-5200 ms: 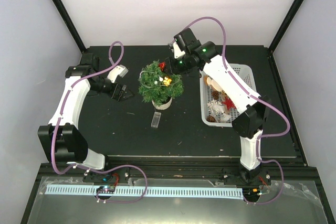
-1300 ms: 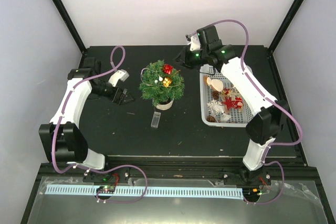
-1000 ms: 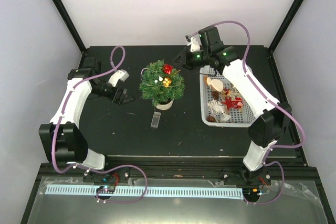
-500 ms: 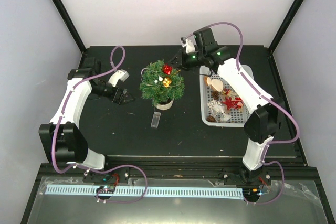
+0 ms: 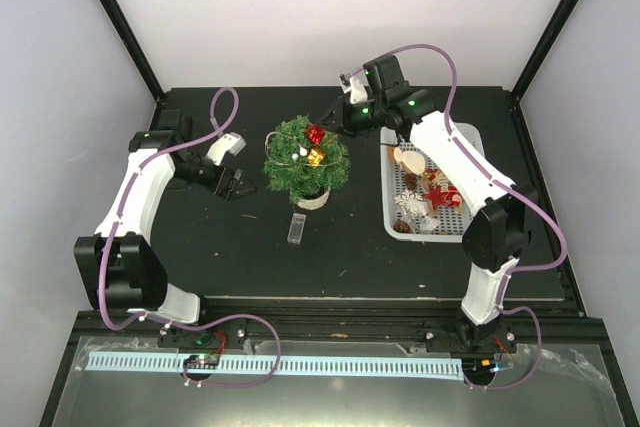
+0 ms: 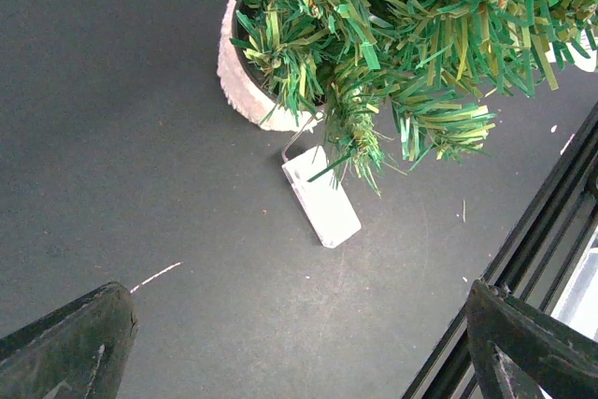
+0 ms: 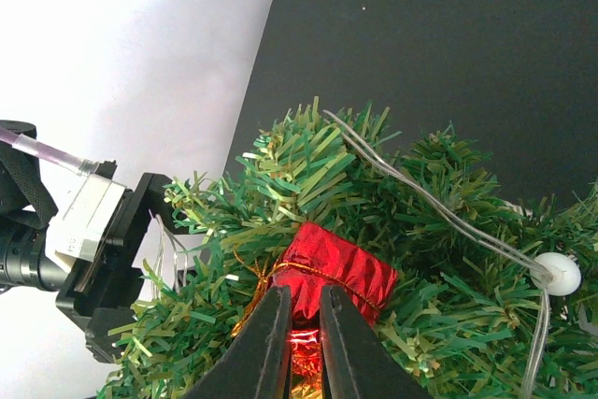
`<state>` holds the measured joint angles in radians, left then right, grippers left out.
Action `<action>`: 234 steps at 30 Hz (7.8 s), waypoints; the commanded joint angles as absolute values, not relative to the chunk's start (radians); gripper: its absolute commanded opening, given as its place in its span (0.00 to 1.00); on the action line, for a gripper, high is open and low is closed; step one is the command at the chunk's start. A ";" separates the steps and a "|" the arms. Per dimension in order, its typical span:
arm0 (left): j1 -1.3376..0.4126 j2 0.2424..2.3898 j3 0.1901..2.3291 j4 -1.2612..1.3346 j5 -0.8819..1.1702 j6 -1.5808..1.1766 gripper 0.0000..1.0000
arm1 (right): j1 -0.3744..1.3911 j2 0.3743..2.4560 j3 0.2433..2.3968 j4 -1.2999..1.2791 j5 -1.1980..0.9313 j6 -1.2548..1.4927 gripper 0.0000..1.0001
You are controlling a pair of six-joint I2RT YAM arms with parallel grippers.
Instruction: Decorate the small christmas tree
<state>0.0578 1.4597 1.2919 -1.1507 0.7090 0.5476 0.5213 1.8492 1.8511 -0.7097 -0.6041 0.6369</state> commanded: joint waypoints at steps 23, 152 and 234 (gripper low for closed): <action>0.064 1.444 1.304 -1.151 0.707 0.565 0.97 | 0.501 1.860 1.966 -0.770 -0.529 0.612 0.18; 0.216 1.473 1.247 -1.113 0.831 0.624 0.99 | 0.216 1.785 1.298 -0.993 0.227 0.410 0.01; 0.180 1.131 2.063 -1.007 0.713 1.619 0.83 | 0.683 1.649 1.928 -0.082 -0.970 1.287 0.01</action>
<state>0.2062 1.1316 2.0361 -1.1580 0.7742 1.3430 0.6792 1.6169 1.8572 -0.1661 -0.9573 1.1400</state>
